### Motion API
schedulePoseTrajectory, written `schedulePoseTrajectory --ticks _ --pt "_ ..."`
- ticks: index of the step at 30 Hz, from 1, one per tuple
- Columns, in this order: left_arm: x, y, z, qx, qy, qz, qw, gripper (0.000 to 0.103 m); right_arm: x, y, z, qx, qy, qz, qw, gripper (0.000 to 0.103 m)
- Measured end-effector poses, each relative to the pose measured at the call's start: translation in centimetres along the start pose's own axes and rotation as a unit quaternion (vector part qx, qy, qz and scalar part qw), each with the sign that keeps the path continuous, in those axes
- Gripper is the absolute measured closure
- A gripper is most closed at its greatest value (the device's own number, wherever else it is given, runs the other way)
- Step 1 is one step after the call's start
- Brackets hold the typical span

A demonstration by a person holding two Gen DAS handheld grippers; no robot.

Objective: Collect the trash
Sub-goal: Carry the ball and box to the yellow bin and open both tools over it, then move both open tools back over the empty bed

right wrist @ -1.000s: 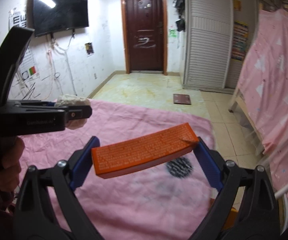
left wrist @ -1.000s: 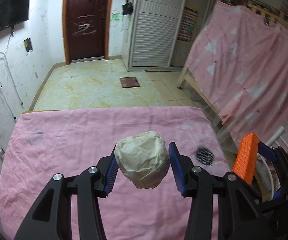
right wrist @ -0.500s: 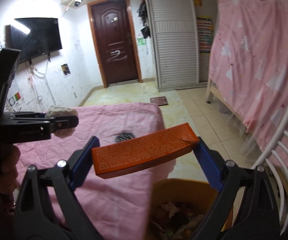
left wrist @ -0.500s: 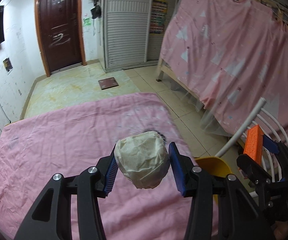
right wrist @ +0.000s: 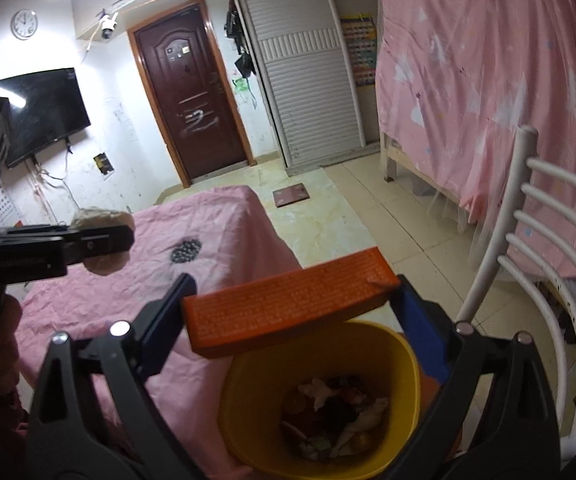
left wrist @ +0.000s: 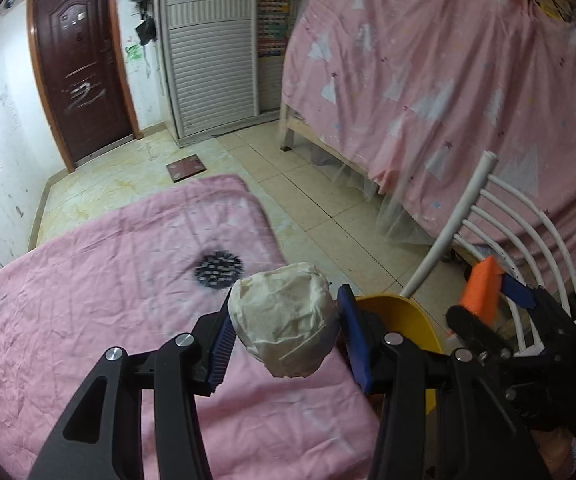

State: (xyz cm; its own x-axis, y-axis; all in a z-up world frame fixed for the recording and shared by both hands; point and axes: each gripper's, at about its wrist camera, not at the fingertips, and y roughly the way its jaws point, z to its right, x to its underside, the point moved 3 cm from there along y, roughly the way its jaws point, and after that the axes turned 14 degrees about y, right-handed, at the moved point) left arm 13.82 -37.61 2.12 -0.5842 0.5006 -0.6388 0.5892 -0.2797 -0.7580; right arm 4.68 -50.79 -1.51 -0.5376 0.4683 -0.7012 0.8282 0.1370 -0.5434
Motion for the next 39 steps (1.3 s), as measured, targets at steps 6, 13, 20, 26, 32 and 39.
schedulePoseTrajectory --ticks 6,13,20,26,32,39 --pt "-0.6 0.8 3.5 0.025 0.023 -0.003 0.9994 0.062 0.3 -0.6 2.2 0.006 0.026 0.008 1.000 0.007" --pt "-1.0 1.8 7.0 0.098 0.053 -0.003 0.9938 0.041 0.1 -1.9 4.9 0.019 0.067 0.025 0.997 0.006" --pt "-0.8 1.9 7.3 0.101 0.062 0.002 0.9930 0.036 0.1 -2.3 4.5 0.027 0.064 0.026 0.997 0.006" --pt "-0.1 0.6 3.8 0.087 0.036 0.020 0.9953 0.035 0.3 -1.3 2.1 0.021 0.046 0.014 0.999 0.006" --pt "1.4 -1.2 -1.1 0.037 0.008 0.049 0.9981 0.032 0.7 0.5 -2.4 0.003 0.011 -0.001 1.000 0.006" --pt "4.1 -3.3 -7.0 -0.036 -0.024 0.080 0.9958 0.031 1.5 2.9 -8.5 -0.027 -0.028 -0.014 0.999 0.006"
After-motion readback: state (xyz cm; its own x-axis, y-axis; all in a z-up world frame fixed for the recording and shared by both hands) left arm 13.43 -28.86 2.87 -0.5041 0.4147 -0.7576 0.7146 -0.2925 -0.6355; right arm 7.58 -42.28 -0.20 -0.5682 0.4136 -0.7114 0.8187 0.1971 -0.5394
